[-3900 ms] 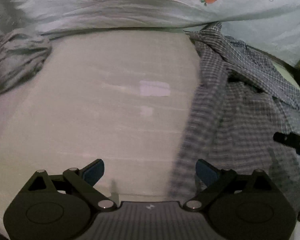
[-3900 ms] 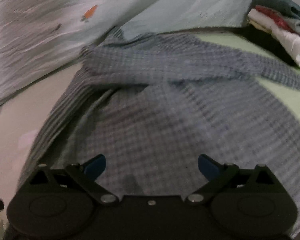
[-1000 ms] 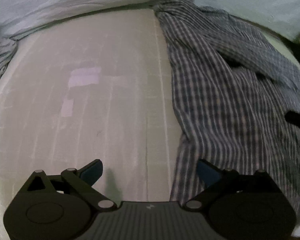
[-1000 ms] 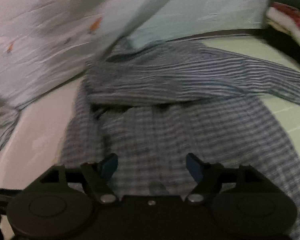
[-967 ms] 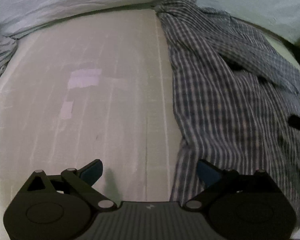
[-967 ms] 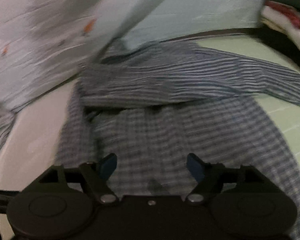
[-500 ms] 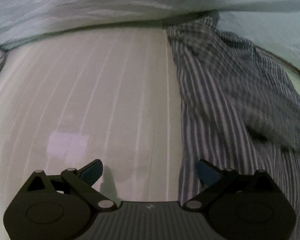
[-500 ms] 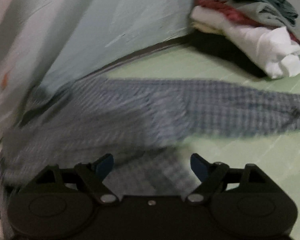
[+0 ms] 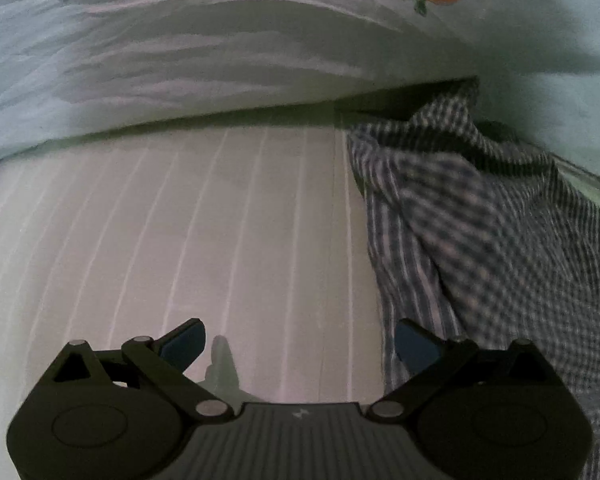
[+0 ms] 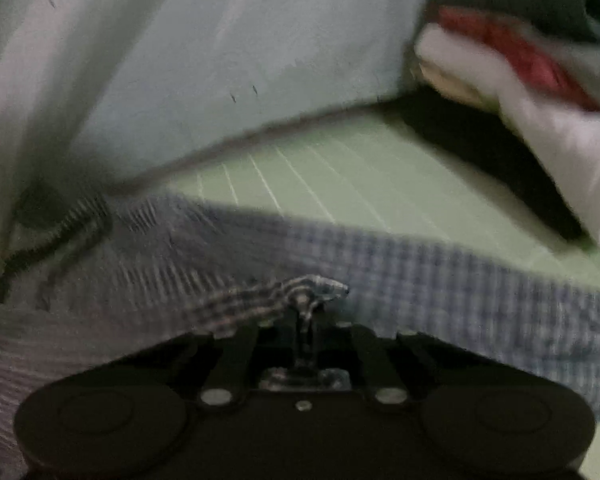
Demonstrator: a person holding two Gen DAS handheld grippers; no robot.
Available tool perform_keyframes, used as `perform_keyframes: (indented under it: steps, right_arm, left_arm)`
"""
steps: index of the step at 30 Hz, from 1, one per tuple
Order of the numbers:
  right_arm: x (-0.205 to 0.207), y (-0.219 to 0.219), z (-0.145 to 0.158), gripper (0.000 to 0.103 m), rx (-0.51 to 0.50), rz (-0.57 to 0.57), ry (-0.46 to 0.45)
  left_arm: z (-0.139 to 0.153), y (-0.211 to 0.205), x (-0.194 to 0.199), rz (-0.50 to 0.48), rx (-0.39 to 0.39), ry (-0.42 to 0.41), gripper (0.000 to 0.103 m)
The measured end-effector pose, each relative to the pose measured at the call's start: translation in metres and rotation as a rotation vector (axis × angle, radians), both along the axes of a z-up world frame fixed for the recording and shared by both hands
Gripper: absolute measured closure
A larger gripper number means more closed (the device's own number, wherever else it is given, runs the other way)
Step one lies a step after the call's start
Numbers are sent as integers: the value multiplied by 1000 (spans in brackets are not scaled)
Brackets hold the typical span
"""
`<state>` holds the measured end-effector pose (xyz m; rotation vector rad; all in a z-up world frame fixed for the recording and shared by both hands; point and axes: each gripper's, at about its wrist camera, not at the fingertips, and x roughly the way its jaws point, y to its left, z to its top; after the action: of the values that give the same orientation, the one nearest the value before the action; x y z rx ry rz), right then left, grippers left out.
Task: Fold clothes
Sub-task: 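Grasp a sleeve cuff with the right tool and lift it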
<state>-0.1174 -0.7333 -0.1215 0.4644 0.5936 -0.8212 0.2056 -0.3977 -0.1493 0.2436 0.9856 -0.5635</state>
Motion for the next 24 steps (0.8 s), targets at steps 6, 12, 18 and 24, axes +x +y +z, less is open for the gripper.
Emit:
perform_keyframes:
  steps: [6, 12, 18, 24]
  right_arm:
    - [-12, -24, 61, 96, -118, -163, -181]
    - [-2, -57, 65, 96, -187, -187, -71]
    - [-4, -66, 59, 96, -149, -194, -78]
    - [-13, -74, 48, 96, -95, -230, -108]
  left_arm:
    - [5, -15, 24, 1, -37, 0, 3]
    - [6, -40, 41, -11, -114, 51, 3]
    - [0, -64, 59, -6, -191, 151, 3]
    - [-5, -69, 69, 5, -268, 246, 3]
